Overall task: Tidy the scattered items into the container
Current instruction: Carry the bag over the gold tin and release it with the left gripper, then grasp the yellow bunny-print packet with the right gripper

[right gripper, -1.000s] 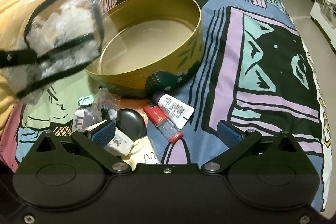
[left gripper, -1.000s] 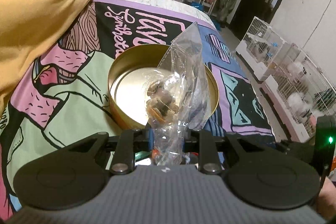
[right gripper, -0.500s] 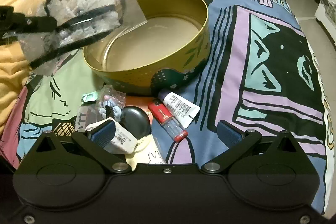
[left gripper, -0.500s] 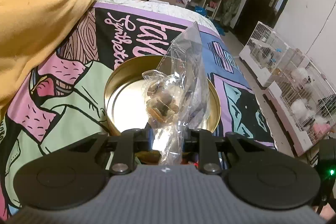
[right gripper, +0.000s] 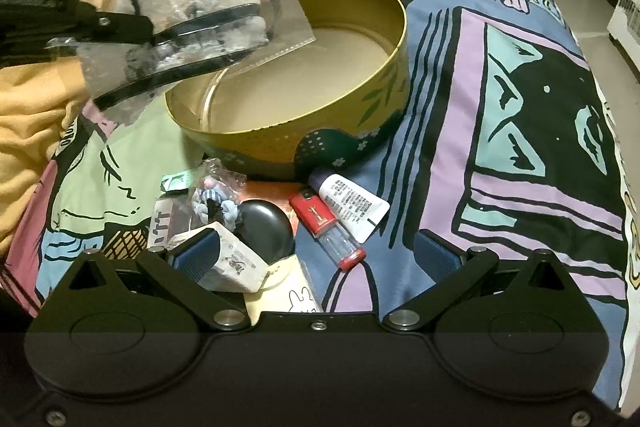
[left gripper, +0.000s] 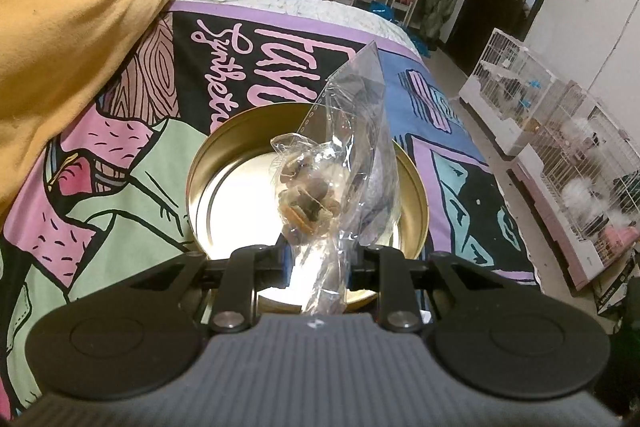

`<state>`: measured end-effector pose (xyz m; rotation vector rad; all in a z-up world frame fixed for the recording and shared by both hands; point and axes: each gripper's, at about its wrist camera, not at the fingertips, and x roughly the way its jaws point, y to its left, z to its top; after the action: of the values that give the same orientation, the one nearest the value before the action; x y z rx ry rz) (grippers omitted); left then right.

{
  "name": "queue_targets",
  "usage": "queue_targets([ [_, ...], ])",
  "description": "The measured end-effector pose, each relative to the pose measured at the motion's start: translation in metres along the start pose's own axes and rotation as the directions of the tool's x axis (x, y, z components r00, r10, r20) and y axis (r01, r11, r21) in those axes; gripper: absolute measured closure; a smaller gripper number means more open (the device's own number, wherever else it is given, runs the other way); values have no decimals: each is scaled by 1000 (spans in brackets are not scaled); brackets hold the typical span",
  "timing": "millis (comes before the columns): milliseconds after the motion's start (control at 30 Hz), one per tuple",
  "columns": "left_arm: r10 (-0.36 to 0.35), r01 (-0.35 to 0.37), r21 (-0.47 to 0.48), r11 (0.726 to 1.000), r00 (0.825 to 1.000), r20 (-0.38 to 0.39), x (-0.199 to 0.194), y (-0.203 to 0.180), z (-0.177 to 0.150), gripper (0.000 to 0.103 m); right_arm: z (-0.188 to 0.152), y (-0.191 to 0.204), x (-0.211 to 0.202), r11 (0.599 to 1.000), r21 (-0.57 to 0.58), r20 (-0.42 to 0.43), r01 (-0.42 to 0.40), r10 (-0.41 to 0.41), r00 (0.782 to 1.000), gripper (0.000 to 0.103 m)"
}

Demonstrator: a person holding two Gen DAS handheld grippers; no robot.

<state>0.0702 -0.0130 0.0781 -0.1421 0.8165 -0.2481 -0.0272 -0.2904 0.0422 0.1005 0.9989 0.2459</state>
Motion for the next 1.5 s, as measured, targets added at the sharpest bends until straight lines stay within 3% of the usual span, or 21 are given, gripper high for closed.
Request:
queue_targets([
  [767,78,-77,-30,997,997,24,48,-4,29,77,-7,21,7,996,-72,-52,-60,56,997,0],
  [800,83,-83,-33,996,996,27,50,-4,30,75,-7,22,9,995,-77,-59,-62,58,997,0],
  [833,90,-89,-36,995,996,29,52,-2,31,56,-8,23,10,994,-83,-64,-64,59,996,0],
  [867,97,-95,-45,994,995,35,54,-1,32,47,-8,24,10,994,-89,-67,-65,59,996,0],
  [933,128,-124,-61,990,990,56,54,0,32,14,-10,26,12,993,-100,-76,-67,60,995,0],
  [1000,140,-135,-55,989,985,101,46,0,29,0,-11,27,13,992,-104,-82,-65,57,995,0],
  [1067,141,-135,-52,990,981,135,37,1,26,0,-12,28,14,992,-111,-88,-65,55,995,0],
  [1267,101,-93,-85,992,990,97,16,16,10,0,-15,33,17,988,-144,-104,-62,47,993,0],
  [1500,121,-113,-109,988,991,61,-3,35,-25,0,-19,38,20,984,-168,-121,-54,34,992,0],
])
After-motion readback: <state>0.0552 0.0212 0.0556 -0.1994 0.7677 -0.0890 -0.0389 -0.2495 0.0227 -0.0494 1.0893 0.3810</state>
